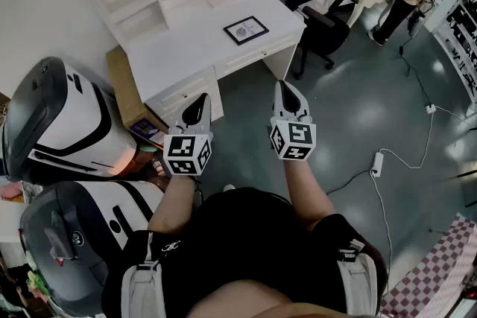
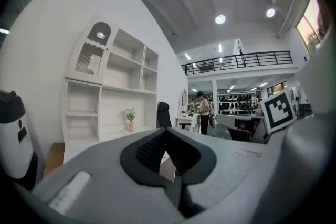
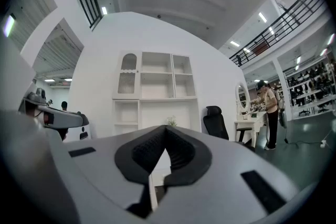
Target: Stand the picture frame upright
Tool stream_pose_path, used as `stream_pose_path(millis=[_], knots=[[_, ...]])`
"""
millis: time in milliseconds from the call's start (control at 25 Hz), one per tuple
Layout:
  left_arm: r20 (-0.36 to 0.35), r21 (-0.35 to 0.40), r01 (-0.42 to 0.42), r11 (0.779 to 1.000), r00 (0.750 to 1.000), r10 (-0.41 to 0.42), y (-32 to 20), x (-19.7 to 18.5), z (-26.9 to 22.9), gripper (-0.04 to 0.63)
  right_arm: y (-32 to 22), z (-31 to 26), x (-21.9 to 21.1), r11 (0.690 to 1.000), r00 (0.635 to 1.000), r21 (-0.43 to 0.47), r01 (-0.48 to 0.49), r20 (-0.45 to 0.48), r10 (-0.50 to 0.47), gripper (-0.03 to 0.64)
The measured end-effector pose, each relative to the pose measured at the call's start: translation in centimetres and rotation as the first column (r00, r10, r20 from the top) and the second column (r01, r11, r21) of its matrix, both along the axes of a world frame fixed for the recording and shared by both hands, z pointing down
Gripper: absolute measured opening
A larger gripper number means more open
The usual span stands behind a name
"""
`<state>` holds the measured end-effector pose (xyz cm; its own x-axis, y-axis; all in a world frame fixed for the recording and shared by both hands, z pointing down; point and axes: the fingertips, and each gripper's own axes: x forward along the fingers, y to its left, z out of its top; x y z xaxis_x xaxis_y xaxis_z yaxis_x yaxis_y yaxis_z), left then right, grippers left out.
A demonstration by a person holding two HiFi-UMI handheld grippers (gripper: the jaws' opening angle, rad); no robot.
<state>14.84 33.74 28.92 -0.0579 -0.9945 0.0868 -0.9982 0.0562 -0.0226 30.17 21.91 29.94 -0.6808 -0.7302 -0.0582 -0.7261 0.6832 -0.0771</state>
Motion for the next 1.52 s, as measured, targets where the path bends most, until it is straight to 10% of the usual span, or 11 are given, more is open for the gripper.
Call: stream_pose_path(millis=[1080,1520], knots=[[-0.033,-0.032,0.012,0.999,0.999,-0.013,-1.4,-9.4,3.0,0.015,-2.0,1.0,-8.3,1.000,1.000,0.011,-0.023,-0.003,0.023,0.000],[-0.005,-0.049,0.003,0.999,1.000,-0.003,-9.8,-14.3,3.4,0.015,-10.3,1.7,-13.4,1.000,1.000,0.000,-0.026,0.002,0.026,0.000]])
